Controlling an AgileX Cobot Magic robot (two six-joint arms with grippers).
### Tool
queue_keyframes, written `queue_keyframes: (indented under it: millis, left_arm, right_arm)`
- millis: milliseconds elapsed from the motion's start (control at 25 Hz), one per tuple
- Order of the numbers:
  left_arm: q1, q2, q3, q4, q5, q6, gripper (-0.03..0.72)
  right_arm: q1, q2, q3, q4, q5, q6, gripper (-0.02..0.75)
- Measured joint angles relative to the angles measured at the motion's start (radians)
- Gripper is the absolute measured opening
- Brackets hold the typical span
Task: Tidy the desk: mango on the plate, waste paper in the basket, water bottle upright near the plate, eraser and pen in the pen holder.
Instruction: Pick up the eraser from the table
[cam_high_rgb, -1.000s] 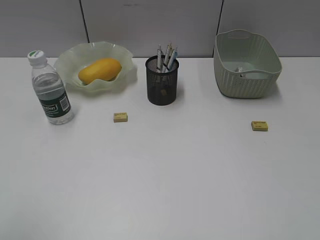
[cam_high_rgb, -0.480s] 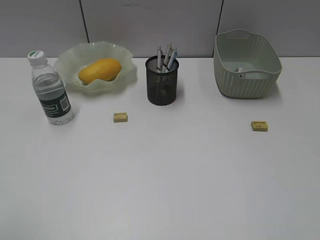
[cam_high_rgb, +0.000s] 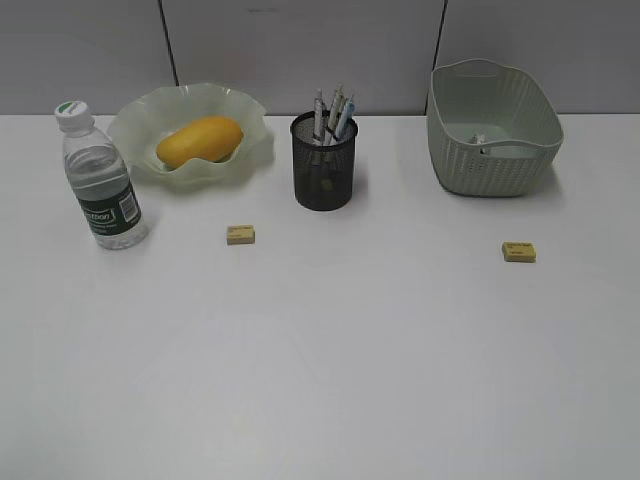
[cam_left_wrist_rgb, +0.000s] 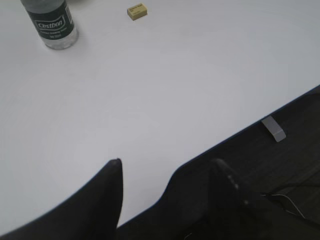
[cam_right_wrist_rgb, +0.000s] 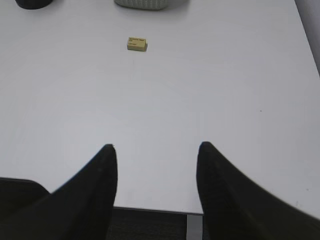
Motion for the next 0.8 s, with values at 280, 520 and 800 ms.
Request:
queue_keyframes:
  millis: [280,520,800]
  left_arm:
    - [0.006,-0.04,0.001,0.011,0.0,0.017,0.417]
    - [0.081,-0.206,0.001,0.025,0.004,0.018,0.417]
    - [0.24,-0.241,0.002,0.027,0.005,0.019,0.417]
  right_arm:
    - [0.0,0.0,0.0,0.0,0.0,0.0,0.415]
    - [0.0,0.002,0.0,0.0,0.0,0.056,0.419]
    - [0.0,0.139,-0.002,0.0,-0.002,0.072,0.46]
